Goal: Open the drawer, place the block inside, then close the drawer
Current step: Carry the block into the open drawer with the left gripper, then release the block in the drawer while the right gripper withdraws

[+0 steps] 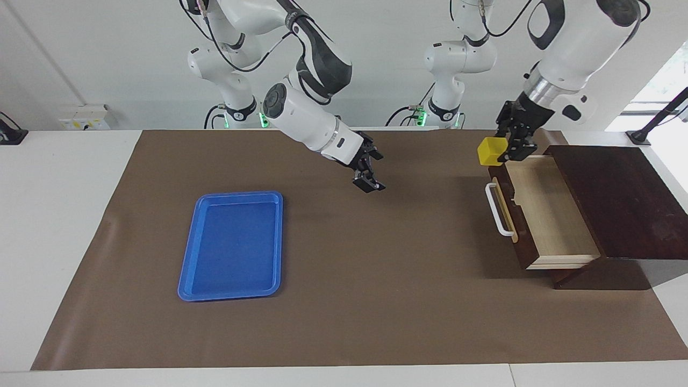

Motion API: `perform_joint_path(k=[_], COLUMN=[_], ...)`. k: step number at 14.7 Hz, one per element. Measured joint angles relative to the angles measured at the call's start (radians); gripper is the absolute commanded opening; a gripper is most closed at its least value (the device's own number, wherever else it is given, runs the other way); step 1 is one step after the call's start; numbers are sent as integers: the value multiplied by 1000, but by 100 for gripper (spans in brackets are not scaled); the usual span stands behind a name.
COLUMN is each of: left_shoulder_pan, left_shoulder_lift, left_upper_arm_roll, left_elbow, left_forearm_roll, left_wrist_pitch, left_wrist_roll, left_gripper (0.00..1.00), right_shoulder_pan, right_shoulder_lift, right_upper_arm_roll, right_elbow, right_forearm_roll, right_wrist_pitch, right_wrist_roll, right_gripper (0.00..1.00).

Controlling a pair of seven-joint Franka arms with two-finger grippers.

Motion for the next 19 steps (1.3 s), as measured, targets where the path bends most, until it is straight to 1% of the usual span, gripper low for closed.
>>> perform_joint_path(k=[1, 3, 6, 8, 11, 13, 15, 17, 19], left_shoulder_pan=[21, 84, 179, 207, 228, 228, 228, 228, 227], left_shoulder_lift=[0, -2, -19, -33, -43, -45, -45, -45, -45], left_upper_arm_roll=[-2, -3, -1, -2, -4, -12, -21, -24, -26], left_elbow=[-7, -40, -148, -221, -289, -349, -395, -419, -422], left_forearm_roll=[34, 56, 59, 59, 60, 60, 60, 60, 60], left_wrist_pitch=[4, 37, 140, 206, 273, 317, 354, 372, 382], left_wrist_roll=[34, 116, 182, 188, 189, 189, 189, 189, 189], left_gripper=[0, 0, 0, 0, 0, 0, 0, 0, 0], right_shoulder_pan=[-14, -62, -162, -230, -336, -423, -487, -524, -543], right_shoulder_lift=[0, 0, -2, -4, -11, -21, -33, -48, -63], right_upper_arm_roll=[0, -2, -4, -6, -10, -14, -16, -18, -18], right_elbow=[0, 0, 0, 1, 1, 3, 4, 11, 34], right_forearm_roll=[0, 0, 0, 0, -9, -73, -159, -223, -294], right_wrist_pitch=[-17, -69, -161, -222, -310, -350, -355, -356, -359], right_wrist_roll=[-14, -57, -116, -147, -167, -168, -154, -99, -24], right_gripper=[100, 100, 100, 100, 100, 100, 100, 100, 100])
